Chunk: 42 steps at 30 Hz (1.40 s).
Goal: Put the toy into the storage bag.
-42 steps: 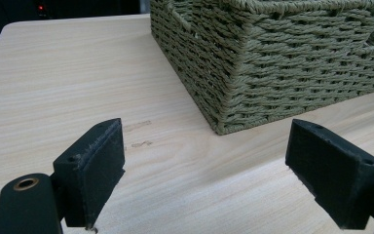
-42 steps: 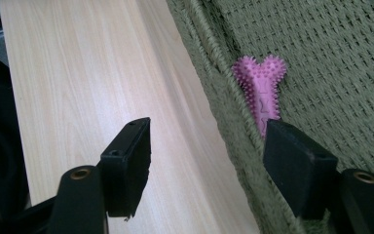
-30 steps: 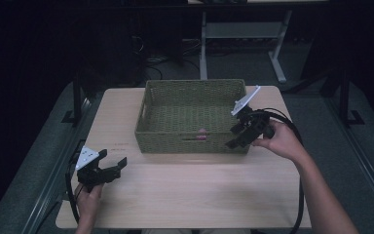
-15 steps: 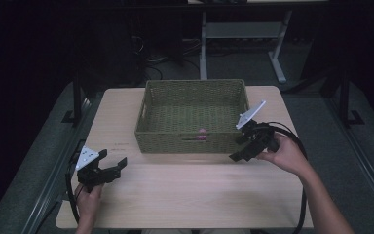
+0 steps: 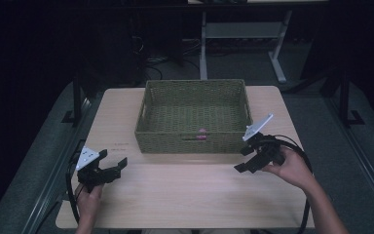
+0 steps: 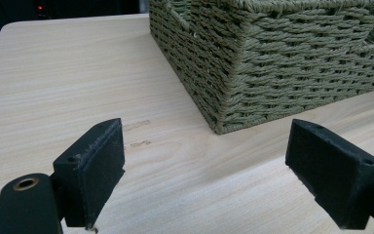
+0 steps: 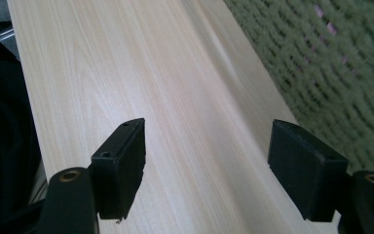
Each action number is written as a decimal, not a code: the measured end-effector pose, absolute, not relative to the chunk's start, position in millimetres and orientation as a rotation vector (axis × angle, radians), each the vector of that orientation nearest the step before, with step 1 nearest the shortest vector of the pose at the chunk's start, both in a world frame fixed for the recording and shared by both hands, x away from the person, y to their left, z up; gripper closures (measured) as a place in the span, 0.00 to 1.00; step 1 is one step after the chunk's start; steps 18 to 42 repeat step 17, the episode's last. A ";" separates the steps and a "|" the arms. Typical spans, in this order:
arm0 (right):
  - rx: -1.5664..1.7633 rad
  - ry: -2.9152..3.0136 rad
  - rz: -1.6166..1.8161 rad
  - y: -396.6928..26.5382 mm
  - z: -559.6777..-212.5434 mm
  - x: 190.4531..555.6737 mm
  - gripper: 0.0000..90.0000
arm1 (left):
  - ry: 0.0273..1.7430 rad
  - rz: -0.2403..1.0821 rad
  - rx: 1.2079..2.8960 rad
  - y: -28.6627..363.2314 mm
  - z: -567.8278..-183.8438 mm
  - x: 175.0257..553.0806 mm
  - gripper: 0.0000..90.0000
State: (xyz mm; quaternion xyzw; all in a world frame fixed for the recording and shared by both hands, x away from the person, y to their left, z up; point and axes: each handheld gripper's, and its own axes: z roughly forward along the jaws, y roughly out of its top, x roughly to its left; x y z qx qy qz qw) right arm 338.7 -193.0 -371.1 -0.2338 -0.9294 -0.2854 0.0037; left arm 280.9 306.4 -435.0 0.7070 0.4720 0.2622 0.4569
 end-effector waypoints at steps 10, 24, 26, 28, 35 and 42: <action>-0.784 -2.875 -0.904 -205.5 -395.8 322.8 0.33 | 1.160 0.647 1.745 305.9 -435.2 281.0 0.15; -0.816 -2.854 -0.925 -212.3 -415.4 307.3 0.33 | 1.158 0.657 1.756 305.4 -435.6 282.3 0.15; -0.816 -2.854 -0.925 -212.3 -415.4 307.3 0.33 | 1.158 0.657 1.756 305.4 -435.6 282.3 0.15; -0.816 -2.854 -0.925 -212.3 -415.4 307.3 0.33 | 1.158 0.657 1.756 305.4 -435.6 282.3 0.15; -0.816 -2.854 -0.925 -212.3 -415.4 307.3 0.33 | 1.158 0.657 1.756 305.4 -435.6 282.3 0.15; -0.816 -2.854 -0.925 -212.3 -415.4 307.3 0.33 | 1.158 0.657 1.756 305.4 -435.6 282.3 0.15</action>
